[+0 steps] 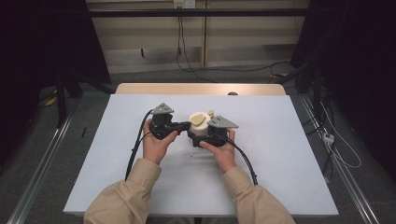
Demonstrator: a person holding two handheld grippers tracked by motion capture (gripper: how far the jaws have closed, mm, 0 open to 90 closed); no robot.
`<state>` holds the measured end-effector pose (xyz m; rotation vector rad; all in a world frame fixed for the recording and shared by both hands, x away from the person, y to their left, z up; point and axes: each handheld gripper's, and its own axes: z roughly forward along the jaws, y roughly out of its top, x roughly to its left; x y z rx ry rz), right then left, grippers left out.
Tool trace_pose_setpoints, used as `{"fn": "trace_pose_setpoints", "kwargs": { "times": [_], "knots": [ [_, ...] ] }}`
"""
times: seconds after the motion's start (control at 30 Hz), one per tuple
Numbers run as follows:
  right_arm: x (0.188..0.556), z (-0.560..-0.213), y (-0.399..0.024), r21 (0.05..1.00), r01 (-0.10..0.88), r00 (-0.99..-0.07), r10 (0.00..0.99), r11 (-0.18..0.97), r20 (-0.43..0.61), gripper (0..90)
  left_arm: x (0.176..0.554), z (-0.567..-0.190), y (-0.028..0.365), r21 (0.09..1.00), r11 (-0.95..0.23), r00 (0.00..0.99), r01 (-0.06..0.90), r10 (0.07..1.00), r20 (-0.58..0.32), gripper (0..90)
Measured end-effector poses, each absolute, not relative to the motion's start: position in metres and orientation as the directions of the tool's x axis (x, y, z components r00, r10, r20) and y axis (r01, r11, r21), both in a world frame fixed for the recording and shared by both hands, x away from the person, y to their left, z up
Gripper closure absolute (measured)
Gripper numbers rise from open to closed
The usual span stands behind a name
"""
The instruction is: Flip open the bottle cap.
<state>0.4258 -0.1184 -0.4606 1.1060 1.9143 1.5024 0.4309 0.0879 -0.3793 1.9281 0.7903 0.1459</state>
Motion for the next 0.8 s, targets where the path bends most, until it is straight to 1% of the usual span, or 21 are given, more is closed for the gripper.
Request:
{"fn": "trace_pose_setpoints", "kwargs": {
  "times": [0.8],
  "knots": [
    [0.4259,-0.4606,-0.1185,0.948,0.308,-0.569,0.813,0.077,0.119,6.6,0.4316,-0.3745,0.0841,0.844,-0.293,0.784,0.450,0.583,-0.215,90.0]
  ]
}}
